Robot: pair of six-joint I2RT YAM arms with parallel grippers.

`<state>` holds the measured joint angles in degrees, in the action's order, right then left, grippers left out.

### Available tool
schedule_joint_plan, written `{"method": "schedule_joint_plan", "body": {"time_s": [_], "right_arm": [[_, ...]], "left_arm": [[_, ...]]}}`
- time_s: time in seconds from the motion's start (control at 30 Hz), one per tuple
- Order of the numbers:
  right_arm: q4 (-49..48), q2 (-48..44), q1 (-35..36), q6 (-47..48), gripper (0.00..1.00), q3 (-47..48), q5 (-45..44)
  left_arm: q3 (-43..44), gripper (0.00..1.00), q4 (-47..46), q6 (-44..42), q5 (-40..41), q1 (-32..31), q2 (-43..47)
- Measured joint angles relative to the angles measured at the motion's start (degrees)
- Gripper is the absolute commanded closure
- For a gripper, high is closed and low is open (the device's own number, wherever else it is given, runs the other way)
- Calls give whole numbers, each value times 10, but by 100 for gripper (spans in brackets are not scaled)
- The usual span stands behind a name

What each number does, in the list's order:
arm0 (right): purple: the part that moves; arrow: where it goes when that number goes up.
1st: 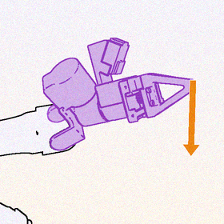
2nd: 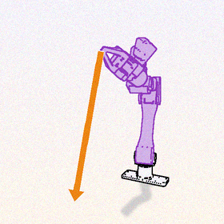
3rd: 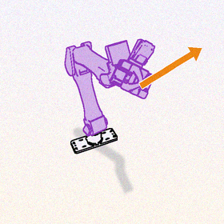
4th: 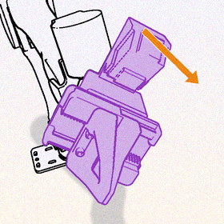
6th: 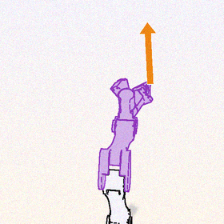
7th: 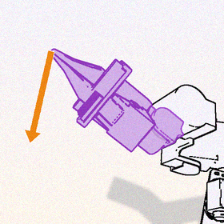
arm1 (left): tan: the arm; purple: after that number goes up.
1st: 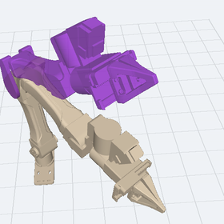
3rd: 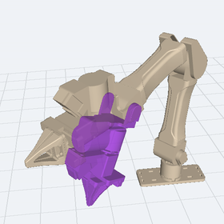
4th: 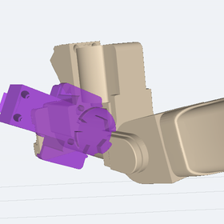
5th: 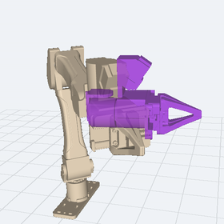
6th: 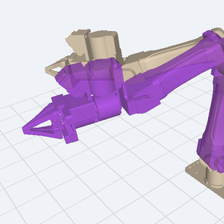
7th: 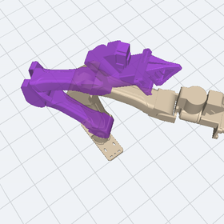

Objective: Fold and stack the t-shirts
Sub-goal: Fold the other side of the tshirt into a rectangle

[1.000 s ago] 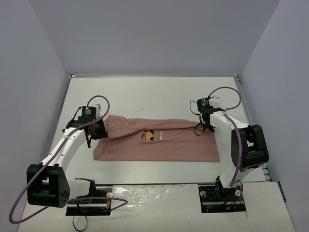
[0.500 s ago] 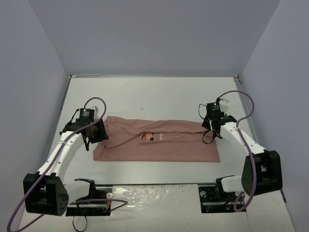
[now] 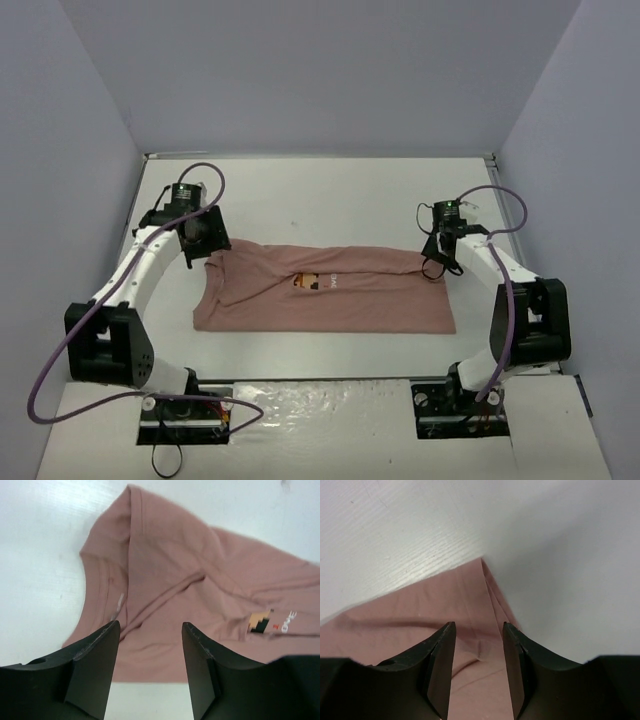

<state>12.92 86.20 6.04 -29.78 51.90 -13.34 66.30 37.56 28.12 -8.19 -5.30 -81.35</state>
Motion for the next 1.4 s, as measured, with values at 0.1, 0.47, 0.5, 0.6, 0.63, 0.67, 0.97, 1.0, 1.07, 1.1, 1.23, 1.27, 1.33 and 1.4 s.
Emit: {"method": "schedule_joint_plan", "body": {"time_s": [0.1, 0.47, 0.5, 0.6, 0.63, 0.67, 0.97, 1.0, 1.07, 1.1, 1.23, 1.27, 1.33, 1.4], "right_arm": [[-7, 47, -1, 1, 61, 25, 4], [-30, 161, -7, 10, 62, 78, 13], [-33, 168, -8, 11, 62, 86, 11], [-39, 193, -10, 20, 62, 114, 5], [-41, 202, -10, 26, 62, 126, 3], [-41, 213, -11, 33, 63, 141, 1], [-42, 285, -11, 105, 65, 264, 8], [-41, 283, -10, 113, 65, 275, 15], [-41, 273, -6, 125, 65, 291, 28], [-42, 262, -4, 130, 65, 294, 34], [-40, 201, 22, 142, 65, 290, 55], [-42, 180, 32, 142, 65, 282, 61], [-40, 139, 50, 143, 65, 266, 75], [-49, 101, 64, 143, 65, 242, 93]], "left_arm": [[37, 51, -12, 1, 6, 0, -81], [120, 56, -13, 27, 19, 6, -297], [131, 56, -16, 28, 20, 6, -305], [166, 57, -13, 28, 22, 10, -330], [179, 57, -9, 28, 22, 11, -339], [195, 57, -5, 27, 22, 13, -350], [291, 51, -26, 21, 6, 27, -405], [291, 51, -26, 20, 1, 27, -399], [284, 51, -27, 15, -10, 27, -376], [279, 50, -27, 12, -15, 26, -359], [258, 50, -38, -37, -48, 8, -269], [251, 50, -45, -58, -55, -3, -248], [239, 49, -52, -94, -70, -24, -220], [236, 49, -56, -132, -89, -41, -213]]}}
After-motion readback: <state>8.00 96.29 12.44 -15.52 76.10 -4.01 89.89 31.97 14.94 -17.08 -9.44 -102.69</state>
